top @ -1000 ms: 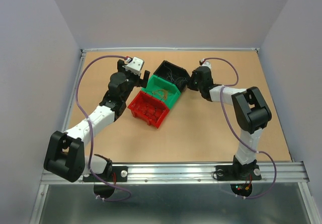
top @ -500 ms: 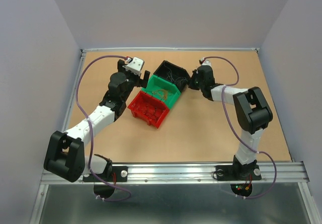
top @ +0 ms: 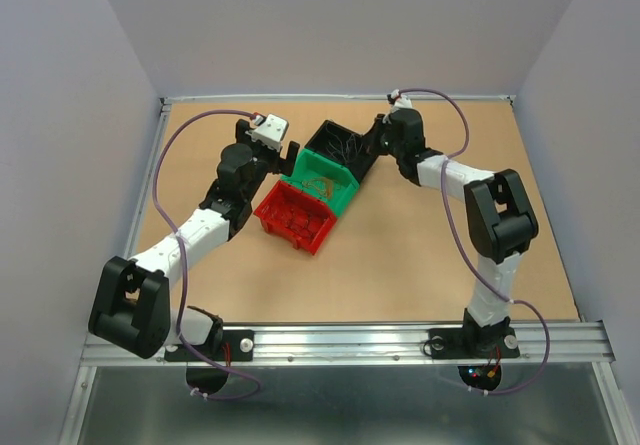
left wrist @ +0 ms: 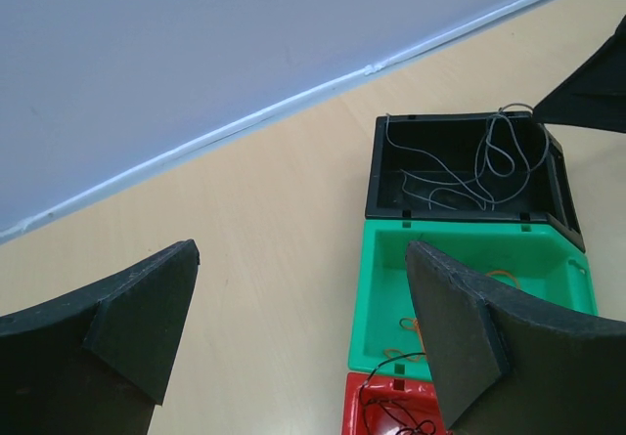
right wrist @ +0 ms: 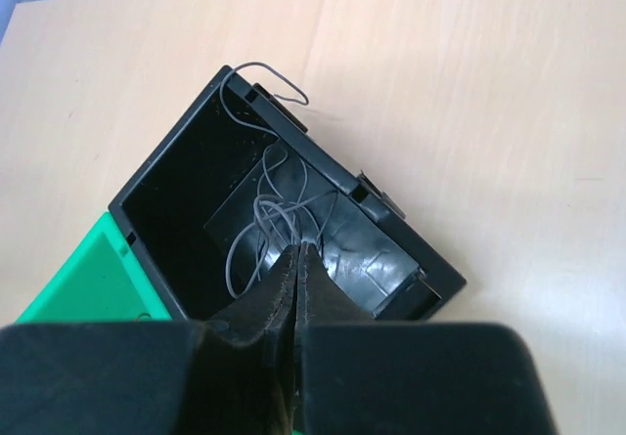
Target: Untangle the cables
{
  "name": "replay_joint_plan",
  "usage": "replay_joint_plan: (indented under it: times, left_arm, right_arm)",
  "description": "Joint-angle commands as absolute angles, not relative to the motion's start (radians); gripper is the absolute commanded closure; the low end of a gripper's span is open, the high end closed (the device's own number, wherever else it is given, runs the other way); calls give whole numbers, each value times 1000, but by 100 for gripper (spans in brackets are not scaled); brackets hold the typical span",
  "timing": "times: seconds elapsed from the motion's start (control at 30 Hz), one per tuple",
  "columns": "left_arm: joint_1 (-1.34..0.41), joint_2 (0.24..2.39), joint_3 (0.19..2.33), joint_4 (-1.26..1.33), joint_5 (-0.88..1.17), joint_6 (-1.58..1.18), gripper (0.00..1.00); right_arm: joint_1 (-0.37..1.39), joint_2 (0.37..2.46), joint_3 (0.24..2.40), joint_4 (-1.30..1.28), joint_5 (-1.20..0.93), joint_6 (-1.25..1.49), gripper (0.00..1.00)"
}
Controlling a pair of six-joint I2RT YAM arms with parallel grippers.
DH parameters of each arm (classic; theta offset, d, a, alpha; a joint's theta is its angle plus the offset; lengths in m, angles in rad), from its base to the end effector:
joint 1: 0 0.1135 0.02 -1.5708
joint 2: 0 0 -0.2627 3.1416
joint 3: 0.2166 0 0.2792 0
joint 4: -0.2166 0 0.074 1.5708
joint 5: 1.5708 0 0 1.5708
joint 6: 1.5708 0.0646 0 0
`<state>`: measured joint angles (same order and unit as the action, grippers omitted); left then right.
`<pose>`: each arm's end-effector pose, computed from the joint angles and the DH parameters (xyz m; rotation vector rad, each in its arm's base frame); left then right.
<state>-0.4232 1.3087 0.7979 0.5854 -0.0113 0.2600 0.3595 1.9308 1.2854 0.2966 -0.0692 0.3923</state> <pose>0.3261 -0.1461 0.2966 0.4930 1.4139 -0.1231 0.4633 0.1789 0.1960 -0.0154 1.9606 0.5671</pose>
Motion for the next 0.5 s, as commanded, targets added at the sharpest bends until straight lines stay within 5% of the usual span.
replay_joint_plan:
  times: [0.0, 0.47]
  left_arm:
    - [-416, 1307, 825, 632, -8, 272, 1]
    - [-416, 1318, 830, 629, -5, 273, 1]
  right_arm:
    - [360, 1988, 1377, 331, -132, 364, 100]
    - [474, 2278, 1692, 60, -46, 203, 99]
